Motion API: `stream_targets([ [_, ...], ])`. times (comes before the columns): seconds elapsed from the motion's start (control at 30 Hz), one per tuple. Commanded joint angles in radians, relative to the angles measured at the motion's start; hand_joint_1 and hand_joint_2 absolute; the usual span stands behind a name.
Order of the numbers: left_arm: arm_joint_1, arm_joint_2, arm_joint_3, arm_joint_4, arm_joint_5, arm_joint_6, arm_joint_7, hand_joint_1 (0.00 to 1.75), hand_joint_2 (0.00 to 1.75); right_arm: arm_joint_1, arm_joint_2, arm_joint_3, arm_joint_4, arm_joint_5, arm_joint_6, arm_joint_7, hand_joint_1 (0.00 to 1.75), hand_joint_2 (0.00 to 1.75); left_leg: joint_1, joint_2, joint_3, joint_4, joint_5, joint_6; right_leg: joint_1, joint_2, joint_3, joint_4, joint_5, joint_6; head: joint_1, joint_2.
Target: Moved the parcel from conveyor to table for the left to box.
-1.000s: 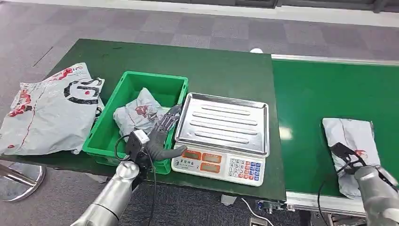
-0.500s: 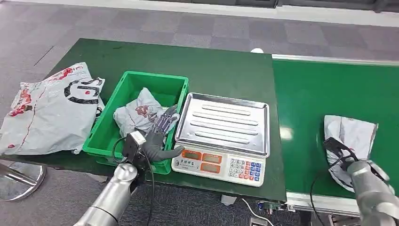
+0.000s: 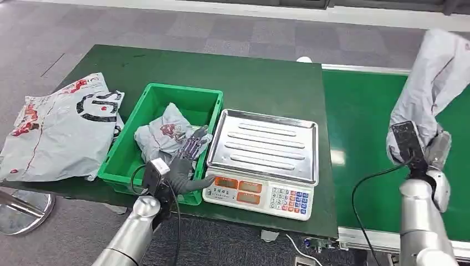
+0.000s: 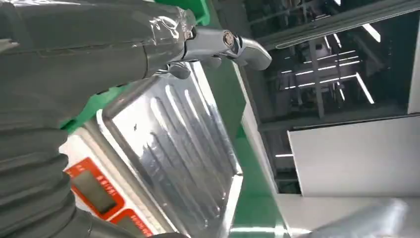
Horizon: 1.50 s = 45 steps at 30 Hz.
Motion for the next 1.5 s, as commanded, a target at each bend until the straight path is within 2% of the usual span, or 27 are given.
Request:
stream_targets([
  [0.03,-0.066,-0.007,-0.012,0.066,-0.001,-0.004,0.004,0.0,1.75,0.128,0.097,0.108,-0.367,-0.05,-0.019,-0.081,1.75,1.75,0.0,0.002,0.003,-0.001,-0.001,0.001,0.001,0.002,0.002,-0.001,0.0,-0.003,0.0,0.0],
  [0.43,-0.066,-0.007,-0.012,0.066,-0.001,-0.004,0.004,0.0,1.75,0.128,0.097,0.108,-0.367,-0.05,-0.019,-0.081,1.75,1.75,0.0,0.002,0.003,-0.001,-0.001,0.001,0.001,0.003,0.002,-0.001,0.0,-0.002,0.0,0.0],
  [0.5,-0.076,-0.003,-0.023,0.068,0.014,-0.015,0.004,0.0,1.75,0.161,0.083,0.212,-0.421,-0.05,-0.011,-0.183,1.75,1.75,0.0,0.002,0.002,-0.001,-0.001,0.001,0.0,0.002,0.001,-0.001,0.0,-0.002,0.0,0.0],
  [0.53,-0.088,-0.002,-0.032,0.075,0.019,-0.018,0.004,0.0,1.75,0.18,0.076,0.298,-0.465,0.001,-0.014,-0.237,1.75,1.75,0.0,0.003,0.004,-0.001,-0.002,0.001,0.001,0.003,0.002,-0.002,0.0,-0.003,0.0,0.0],
  [0.57,-0.095,-0.004,-0.04,0.077,0.026,-0.026,0.004,0.0,1.75,0.187,0.093,0.335,-0.494,0.11,-0.129,-0.249,1.75,1.75,0.0,0.003,0.002,0.0,-0.001,0.001,0.0,0.003,0.0,-0.001,0.0,-0.002,0.0,0.0],
  [0.63,-0.111,-0.01,-0.048,0.093,0.032,-0.03,0.004,0.0,1.75,0.185,0.099,0.427,-0.52,0.197,-0.163,-0.246,1.75,1.75,0.0,0.006,0.005,-0.001,-0.003,0.001,0.001,0.006,0.002,-0.001,0.0,-0.004,0.0,0.0],
  [0.67,-0.127,-0.01,-0.064,0.107,0.037,-0.029,0.004,0.0,1.75,0.164,0.07,0.53,-0.524,0.229,-0.109,-0.171,1.75,1.75,0.0,0.006,0.003,0.0,-0.002,0.001,0.0,0.006,0.0,0.0,0.0,-0.003,0.0,0.0],
  [0.7,-0.132,-0.01,-0.07,0.11,0.039,-0.027,0.004,0.0,1.75,0.15,0.055,0.57,-0.508,0.268,-0.077,-0.131,1.75,1.75,0.0,0.008,0.003,0.0,-0.002,0.001,0.001,0.009,0.0,0.0,0.0,-0.004,0.0,0.0],
  [0.8,-0.115,0.006,-0.106,0.052,0.055,-0.011,0.004,0.0,1.75,0.073,0.001,0.698,-0.401,0.371,0.124,0.017,1.75,1.75,0.001,0.008,0.004,-0.001,-0.001,0.001,0.001,0.009,0.001,-0.001,0.001,-0.004,0.0,0.0],
  [0.93,-0.111,-0.003,-0.121,0.036,0.069,-0.004,0.004,0.0,1.75,0.036,-0.06,0.8,-0.317,0.385,0.303,0.034,1.75,1.75,0.001,0.007,0.003,-0.001,-0.001,0.002,0.001,0.007,0.001,-0.001,0.001,-0.003,0.0,0.0],
  [1.13,-0.119,-0.01,-0.149,0.065,0.055,0.032,0.004,0.0,1.75,0.031,-0.082,0.914,-0.269,0.366,0.344,0.002,1.75,1.75,0.0,0.003,0.003,0.0,-0.001,0.001,0.0,0.003,0.002,-0.001,0.0,-0.002,0.0,0.0],
  [1.23,-0.12,-0.011,-0.147,0.068,0.067,0.038,0.004,0.0,1.75,-0.013,-0.074,0.977,-0.226,0.35,0.388,-0.002,1.75,1.75,0.0,0.004,0.003,0.0,-0.001,0.001,0.001,0.004,0.002,-0.001,0.0,-0.002,0.0,0.0],
  [1.27,-0.115,-0.012,-0.147,0.064,0.07,0.039,0.004,0.0,1.75,-0.032,-0.067,0.999,-0.204,0.351,0.423,0.015,1.75,1.75,0.001,0.005,0.005,-0.001,-0.001,0.001,0.001,0.005,0.003,-0.002,0.0,-0.003,0.0,0.0],
  [1.37,-0.104,-0.015,-0.157,0.06,0.062,0.048,0.004,0.0,1.75,-0.036,-0.049,1.017,-0.2,0.369,0.386,0.084,1.75,1.75,0.001,0.006,0.006,-0.002,-0.001,0.001,0.001,0.007,0.003,-0.003,0.001,-0.004,0.0,0.0],
  [1.5,-0.092,-0.021,-0.152,0.049,0.075,0.062,0.004,0.0,1.75,-0.004,-0.098,1.019,-0.264,0.339,0.37,0.107,1.73,1.75,0.0,0.003,0.004,-0.002,-0.001,0.002,0.001,0.003,0.003,-0.002,0.0,-0.003,0.0,0.0],
])
